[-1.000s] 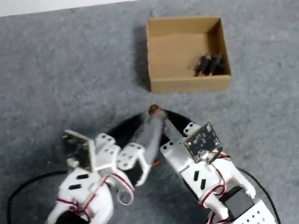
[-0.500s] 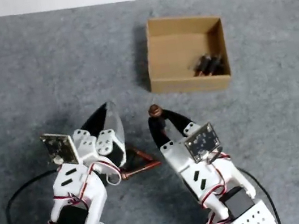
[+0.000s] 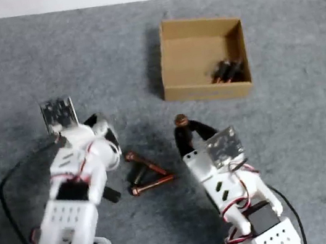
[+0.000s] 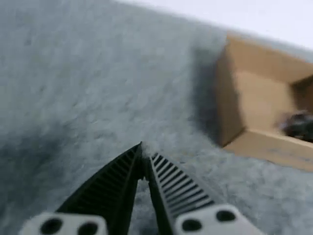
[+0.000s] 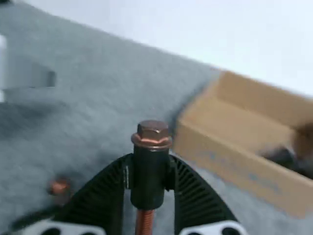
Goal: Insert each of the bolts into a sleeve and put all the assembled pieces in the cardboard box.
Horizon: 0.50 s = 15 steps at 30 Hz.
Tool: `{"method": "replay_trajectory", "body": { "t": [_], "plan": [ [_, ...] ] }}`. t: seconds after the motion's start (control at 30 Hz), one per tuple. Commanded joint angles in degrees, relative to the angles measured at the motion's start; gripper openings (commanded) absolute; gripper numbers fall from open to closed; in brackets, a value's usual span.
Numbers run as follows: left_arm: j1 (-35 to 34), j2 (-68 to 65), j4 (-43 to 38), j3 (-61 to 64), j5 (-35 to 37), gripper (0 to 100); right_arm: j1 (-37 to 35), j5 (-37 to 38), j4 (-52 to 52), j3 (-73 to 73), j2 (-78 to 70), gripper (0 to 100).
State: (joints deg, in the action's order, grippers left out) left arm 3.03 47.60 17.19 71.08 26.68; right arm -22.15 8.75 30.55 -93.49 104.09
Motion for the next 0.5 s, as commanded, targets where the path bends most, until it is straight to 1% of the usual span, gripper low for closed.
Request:
{"method": "replay_trajectory", "body": {
  "t": [0.0,0.1,0.23,0.33,0.47],
  "plan": [
    [-2.68,-8.31,-1.23,-6.99,3.96,1,5.05,0.62,0.13,7.87,-0.4,0.5],
    [-4.26,-9.45,-1.14,-8.13,4.13,1,5.49,0.7,-0.13,10.95,-7.87,0.5],
    [-4.44,-8.66,-1.14,-7.87,4.13,1,6.11,0.62,-4.09,21.93,-28.26,0.5],
    [-4.09,-8.4,-1.23,-7.34,4.04,1,7.96,0.53,-6.46,34.86,-46.2,0.5],
    [-4.0,-8.4,-1.23,-7.25,3.87,1,11.03,0.53,-6.55,56.4,-69.23,0.5]
  ]
}}
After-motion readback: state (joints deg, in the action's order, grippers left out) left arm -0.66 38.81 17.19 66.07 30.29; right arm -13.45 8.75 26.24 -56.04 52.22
